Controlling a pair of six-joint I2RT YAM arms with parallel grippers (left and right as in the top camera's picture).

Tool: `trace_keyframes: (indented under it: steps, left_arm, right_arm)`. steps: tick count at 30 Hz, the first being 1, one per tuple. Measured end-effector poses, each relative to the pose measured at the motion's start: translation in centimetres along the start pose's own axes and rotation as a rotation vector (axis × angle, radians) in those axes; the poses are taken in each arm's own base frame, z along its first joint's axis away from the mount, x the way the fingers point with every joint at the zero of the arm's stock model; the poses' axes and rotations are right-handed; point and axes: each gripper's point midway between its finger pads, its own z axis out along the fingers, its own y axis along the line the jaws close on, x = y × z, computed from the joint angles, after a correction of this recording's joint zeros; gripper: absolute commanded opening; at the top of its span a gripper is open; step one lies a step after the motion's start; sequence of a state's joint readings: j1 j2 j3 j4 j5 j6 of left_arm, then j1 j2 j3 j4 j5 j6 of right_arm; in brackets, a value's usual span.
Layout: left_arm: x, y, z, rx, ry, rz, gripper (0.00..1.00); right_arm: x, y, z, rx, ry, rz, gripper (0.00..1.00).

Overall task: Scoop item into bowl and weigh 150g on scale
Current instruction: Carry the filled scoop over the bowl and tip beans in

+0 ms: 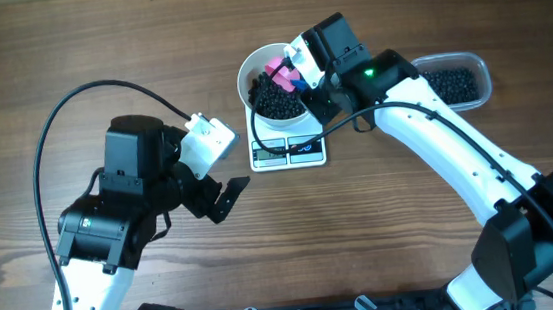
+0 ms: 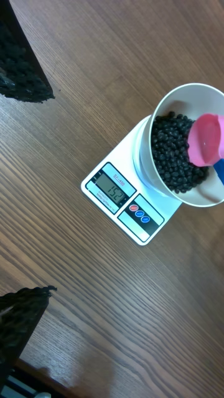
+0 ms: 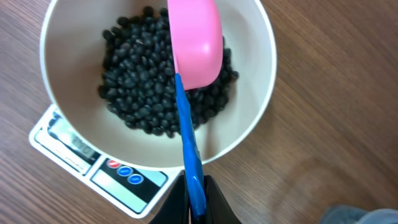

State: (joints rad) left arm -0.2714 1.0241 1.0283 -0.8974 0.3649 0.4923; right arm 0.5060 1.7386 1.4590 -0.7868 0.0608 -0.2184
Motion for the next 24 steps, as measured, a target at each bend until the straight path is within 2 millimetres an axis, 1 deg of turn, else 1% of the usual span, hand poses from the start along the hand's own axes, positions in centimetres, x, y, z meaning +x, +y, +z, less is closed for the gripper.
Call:
trace_keyframes:
  steps: [3,12,16,19,24]
  left_arm:
    - [0.0,0.0,0.0,0.000,0.000,0.000,1.00]
    - [0.0,0.0,0.0,0.000,0.000,0.000,1.00]
    - [0.0,0.0,0.0,0.000,0.000,0.000,1.00]
    - [0.0,0.0,0.0,0.000,0.000,0.000,1.00]
    - [0.0,0.0,0.0,0.000,0.000,0.000,1.00]
  right_arm:
    - [0.0,-0.1,0.0,0.007,0.002,-0.015,0.04]
    - [-0.6,1.4,-0.1,-0.085,-0.028,0.041,0.04]
    - [-0.5,1.0,-0.1,-0.124,-0.032,0.121,0.04]
    - [-0.5,0.5,-0.2,-0.186,-0.044,0.188,0.04]
    - [-0.7,1.1,-0.6,-0.284,-0.061,0.244,0.04]
